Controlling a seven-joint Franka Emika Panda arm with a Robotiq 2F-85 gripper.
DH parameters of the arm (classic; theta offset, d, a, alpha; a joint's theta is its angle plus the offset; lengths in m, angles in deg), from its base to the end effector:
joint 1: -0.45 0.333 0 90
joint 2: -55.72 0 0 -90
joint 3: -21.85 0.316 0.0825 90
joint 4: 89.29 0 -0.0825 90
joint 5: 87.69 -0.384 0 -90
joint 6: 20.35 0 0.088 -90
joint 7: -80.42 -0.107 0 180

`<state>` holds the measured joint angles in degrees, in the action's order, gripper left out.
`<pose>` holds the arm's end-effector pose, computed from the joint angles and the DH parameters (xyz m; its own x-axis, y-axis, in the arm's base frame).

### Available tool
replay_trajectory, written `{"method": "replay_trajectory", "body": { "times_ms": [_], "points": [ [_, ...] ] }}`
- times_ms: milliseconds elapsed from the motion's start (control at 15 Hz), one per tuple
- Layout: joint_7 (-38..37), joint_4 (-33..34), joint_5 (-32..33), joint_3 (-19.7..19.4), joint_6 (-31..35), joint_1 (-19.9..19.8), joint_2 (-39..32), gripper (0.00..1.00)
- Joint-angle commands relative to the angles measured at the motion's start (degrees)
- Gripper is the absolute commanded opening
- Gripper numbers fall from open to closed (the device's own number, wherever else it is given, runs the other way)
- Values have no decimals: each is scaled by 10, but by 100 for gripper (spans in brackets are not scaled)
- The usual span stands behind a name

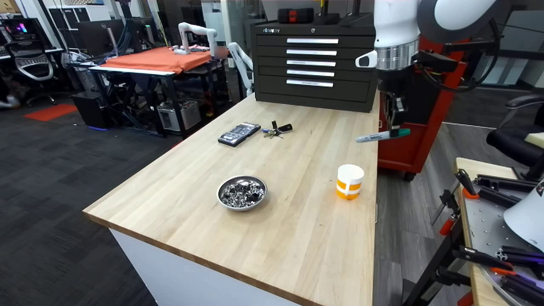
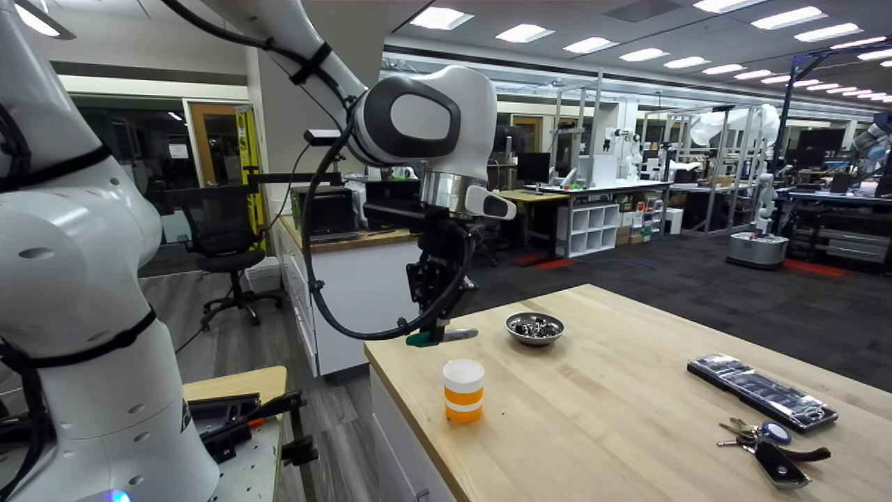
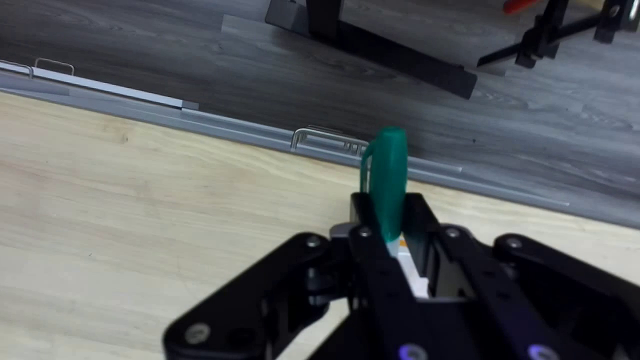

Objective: Put the marker in the mug

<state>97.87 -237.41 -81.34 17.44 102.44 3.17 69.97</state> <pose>0.4019 -0.0155 0.3308 0.9203 0.3342 -0.2034 0.3413 -0.9399 -0.0002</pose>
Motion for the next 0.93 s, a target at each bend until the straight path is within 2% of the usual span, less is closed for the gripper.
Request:
{"method": "replay_trajectory", "body": {
  "times_ms": [0, 400, 867],
  "points": [
    [52, -19, 4, 6, -46, -2, 36, 5],
    [96, 9, 16, 22, -93, 7, 4, 5],
    [117, 70, 47, 46, -138, 15, -68, 5]
  ]
}}
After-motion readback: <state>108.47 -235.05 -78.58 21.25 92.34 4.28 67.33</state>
